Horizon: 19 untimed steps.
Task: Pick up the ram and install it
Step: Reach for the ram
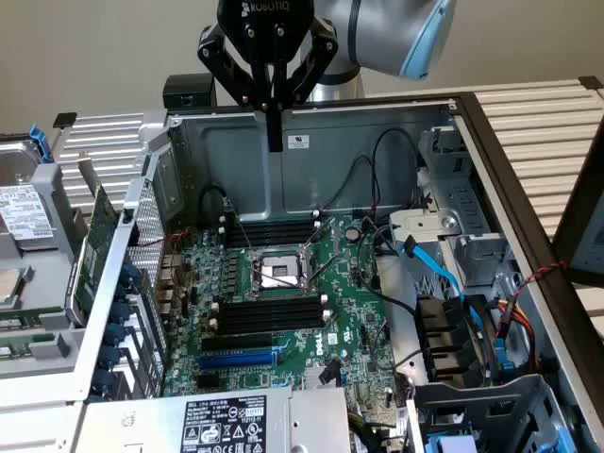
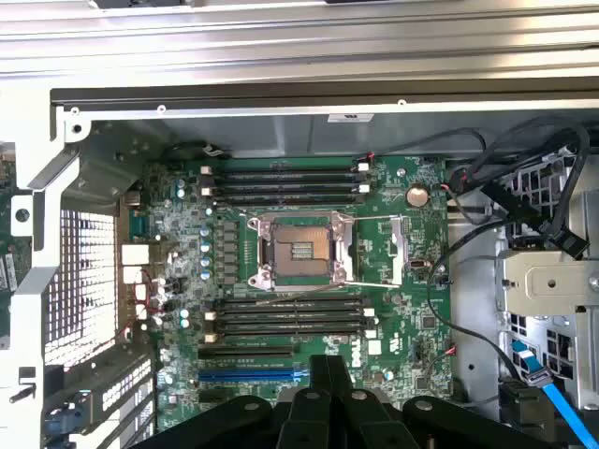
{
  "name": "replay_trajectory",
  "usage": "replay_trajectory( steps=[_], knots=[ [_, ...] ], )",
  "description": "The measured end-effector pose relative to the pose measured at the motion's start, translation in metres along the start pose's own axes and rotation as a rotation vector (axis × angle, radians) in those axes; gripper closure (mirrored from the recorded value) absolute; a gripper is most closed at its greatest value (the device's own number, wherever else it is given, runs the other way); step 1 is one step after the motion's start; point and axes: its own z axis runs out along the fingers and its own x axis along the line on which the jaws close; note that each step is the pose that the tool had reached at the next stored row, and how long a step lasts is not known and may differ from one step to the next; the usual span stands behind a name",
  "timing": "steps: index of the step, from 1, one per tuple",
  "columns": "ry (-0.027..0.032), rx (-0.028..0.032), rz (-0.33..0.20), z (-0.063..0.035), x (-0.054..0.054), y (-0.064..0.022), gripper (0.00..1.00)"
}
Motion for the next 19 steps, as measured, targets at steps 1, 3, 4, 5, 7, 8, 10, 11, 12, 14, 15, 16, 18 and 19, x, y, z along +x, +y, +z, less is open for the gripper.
replay_trajectory(
  steps=[1, 3, 4, 5, 7, 8, 10, 11, 12, 14, 15, 16, 18, 19],
  knots=[
    [0.0000, 0.0000, 0.000, 0.0000, 0.000, 0.0000, 0.89],
    [0.0000, 0.0001, 0.000, 0.0000, 0.000, 0.0000, 0.89],
    [0.0000, 0.0000, 0.000, 0.0000, 0.000, 0.0000, 0.89],
    [0.0000, 0.0000, 0.000, 0.0000, 0.000, 0.0000, 0.89],
    [0.0000, 0.0000, 0.000, 0.0000, 0.000, 0.0000, 0.89],
    [0.0000, 0.0000, 0.000, 0.0000, 0.000, 0.0000, 0.89],
    [0.0000, 0.0000, 0.000, 0.0000, 0.000, 0.0000, 0.89],
    [0.0000, 0.0000, 0.000, 0.0000, 0.000, 0.0000, 0.89],
    [0.0000, 0.0000, 0.000, 0.0000, 0.000, 0.0000, 0.89],
    [0.0000, 0.0000, 0.000, 0.0000, 0.001, 0.0000, 0.89],
    [0.0002, 0.0001, 0.000, -0.0001, 0.002, -0.0002, 0.89],
    [0.0001, 0.0001, 0.000, -0.0002, 0.004, -0.0003, 0.89],
    [0.0000, 0.0000, 0.000, -0.0002, 0.009, -0.0006, 0.89],
    [0.0000, 0.0000, 0.000, -0.0003, 0.011, -0.0008, 0.89]
  ],
)
